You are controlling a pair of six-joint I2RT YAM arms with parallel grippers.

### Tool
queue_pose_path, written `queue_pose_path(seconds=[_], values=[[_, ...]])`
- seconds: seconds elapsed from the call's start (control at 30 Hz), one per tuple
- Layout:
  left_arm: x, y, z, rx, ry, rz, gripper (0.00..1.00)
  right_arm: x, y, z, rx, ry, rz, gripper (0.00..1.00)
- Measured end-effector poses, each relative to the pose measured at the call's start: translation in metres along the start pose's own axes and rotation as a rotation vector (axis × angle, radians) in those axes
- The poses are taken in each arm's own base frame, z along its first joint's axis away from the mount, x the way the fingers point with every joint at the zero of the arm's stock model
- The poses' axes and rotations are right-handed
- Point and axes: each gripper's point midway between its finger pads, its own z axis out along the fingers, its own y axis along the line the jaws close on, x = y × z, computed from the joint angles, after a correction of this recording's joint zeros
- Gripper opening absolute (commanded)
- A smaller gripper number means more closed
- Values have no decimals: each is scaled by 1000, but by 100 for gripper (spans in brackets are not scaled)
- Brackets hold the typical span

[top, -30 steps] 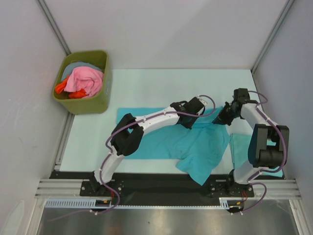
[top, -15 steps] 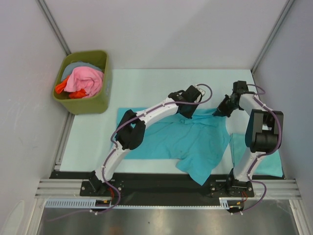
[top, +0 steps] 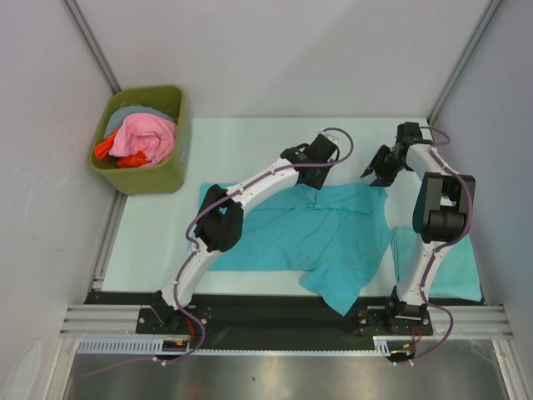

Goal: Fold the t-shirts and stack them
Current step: Fold the tshirt

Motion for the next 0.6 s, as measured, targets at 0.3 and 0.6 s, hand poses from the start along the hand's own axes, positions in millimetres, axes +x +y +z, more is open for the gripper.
queue_pose_path(seconds=[0.3,0.6], values=[[21,80,-52,-83,35,-56,47,-13,-14,-37,60,-57,-58,47],[91,186,-108,-157,103,-170,38,-17,-33,-28,91,-41,-67,52]])
